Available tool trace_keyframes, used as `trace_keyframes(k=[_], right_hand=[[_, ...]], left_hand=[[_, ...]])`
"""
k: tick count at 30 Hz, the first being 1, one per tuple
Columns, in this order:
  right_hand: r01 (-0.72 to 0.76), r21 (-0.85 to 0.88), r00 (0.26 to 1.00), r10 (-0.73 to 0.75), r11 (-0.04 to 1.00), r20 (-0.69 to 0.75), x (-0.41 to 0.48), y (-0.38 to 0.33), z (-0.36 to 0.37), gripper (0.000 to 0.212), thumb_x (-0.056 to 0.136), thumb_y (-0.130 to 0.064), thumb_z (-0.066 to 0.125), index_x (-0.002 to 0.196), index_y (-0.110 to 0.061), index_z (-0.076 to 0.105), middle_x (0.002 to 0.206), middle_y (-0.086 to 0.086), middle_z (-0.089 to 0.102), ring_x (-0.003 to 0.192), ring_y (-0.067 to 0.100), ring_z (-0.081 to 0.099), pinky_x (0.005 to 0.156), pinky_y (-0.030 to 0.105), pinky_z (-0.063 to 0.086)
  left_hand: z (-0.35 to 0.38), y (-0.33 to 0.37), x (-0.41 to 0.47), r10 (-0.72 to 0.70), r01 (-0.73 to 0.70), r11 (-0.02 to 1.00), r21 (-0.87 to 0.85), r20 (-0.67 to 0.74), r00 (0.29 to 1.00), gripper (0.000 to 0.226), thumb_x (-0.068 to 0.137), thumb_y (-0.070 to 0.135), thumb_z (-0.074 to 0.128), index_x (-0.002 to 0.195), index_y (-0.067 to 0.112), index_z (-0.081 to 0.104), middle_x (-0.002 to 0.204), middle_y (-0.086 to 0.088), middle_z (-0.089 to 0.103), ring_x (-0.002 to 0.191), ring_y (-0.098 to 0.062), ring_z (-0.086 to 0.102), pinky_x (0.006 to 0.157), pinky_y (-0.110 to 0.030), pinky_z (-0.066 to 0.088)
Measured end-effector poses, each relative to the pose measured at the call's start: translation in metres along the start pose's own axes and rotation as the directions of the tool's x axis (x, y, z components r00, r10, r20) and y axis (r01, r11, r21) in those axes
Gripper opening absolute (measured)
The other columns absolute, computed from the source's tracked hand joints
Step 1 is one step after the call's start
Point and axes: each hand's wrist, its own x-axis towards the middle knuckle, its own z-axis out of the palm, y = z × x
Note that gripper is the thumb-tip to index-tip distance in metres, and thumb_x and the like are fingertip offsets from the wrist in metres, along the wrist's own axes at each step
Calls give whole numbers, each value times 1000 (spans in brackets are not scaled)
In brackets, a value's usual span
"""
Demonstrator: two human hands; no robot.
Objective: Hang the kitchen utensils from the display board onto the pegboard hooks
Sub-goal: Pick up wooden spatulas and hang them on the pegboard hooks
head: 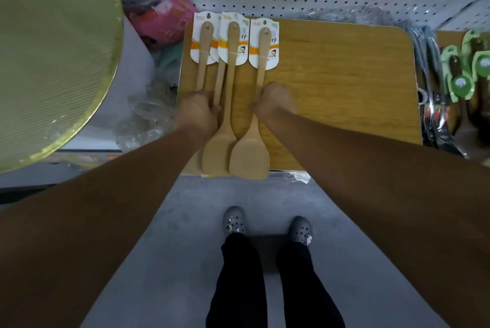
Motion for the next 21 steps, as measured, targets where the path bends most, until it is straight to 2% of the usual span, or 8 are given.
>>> trace_keyframes(k=[3,6,10,12,14,17,19,21], right_hand=[[-85,110,996,86,990,2,12,-6,2,36,89,-14,66,124,-10,55,127,10,58,115,27,61,88,34,53],[-193,252,976,158,948,152,19,-9,-9,39,90,-10,64,128,-8,56,129,10,59,117,29,60,95,36,53],[-334,424,915,182,842,360,21,9,-18,39,81,0,71,119,-1,60,116,19,68,93,28,71,82,43,61],[-371,462,903,197,806,382,6,11,-29,31,84,-2,75,112,1,62,105,17,71,89,25,71,85,40,61],[-396,477,899,224,785,377,-10,14,-43,18,85,-8,77,95,-3,63,94,11,72,95,23,72,89,37,59],[-436,570,883,208,696,421,-32,20,-61,9,90,-6,72,88,-6,63,94,9,70,105,23,69,95,39,56],[-461,623,875,210,632,436,-47,25,-72,16,89,-2,71,80,-9,59,83,7,67,97,22,69,94,39,57],[-453,688,884,187,567,429,-62,30,-82,17,87,4,70,84,-8,59,81,10,67,80,23,70,86,39,59]], left_hand=[[6,3,9,-43,42,998,-35,-1,999,17,87,23,60,102,16,67,97,-8,70,91,-29,64,81,-38,55],[6,4,19,-66,69,993,-97,33,997,21,85,13,61,103,17,71,99,-6,71,95,-26,65,77,-27,49],[-11,0,28,-227,242,941,-237,91,970,25,84,7,69,108,8,71,101,4,62,96,-12,55,80,-18,40],[-24,-7,31,-297,324,905,-278,135,945,32,80,12,76,111,10,69,111,2,65,100,-15,60,87,-21,46],[-36,-10,31,-333,369,884,-287,169,928,38,78,16,80,114,11,68,115,-6,68,103,-23,65,94,-31,53],[-50,-9,24,-324,352,896,-272,144,935,18,80,10,76,98,13,74,106,-11,72,99,-29,68,92,-38,55],[-58,-7,15,-296,322,896,-304,130,946,18,80,8,75,99,10,75,101,-13,73,96,-30,69,91,-41,56],[-66,-1,4,-280,314,890,-332,146,949,23,82,10,75,105,6,74,103,-14,73,95,-29,68,91,-39,55]])
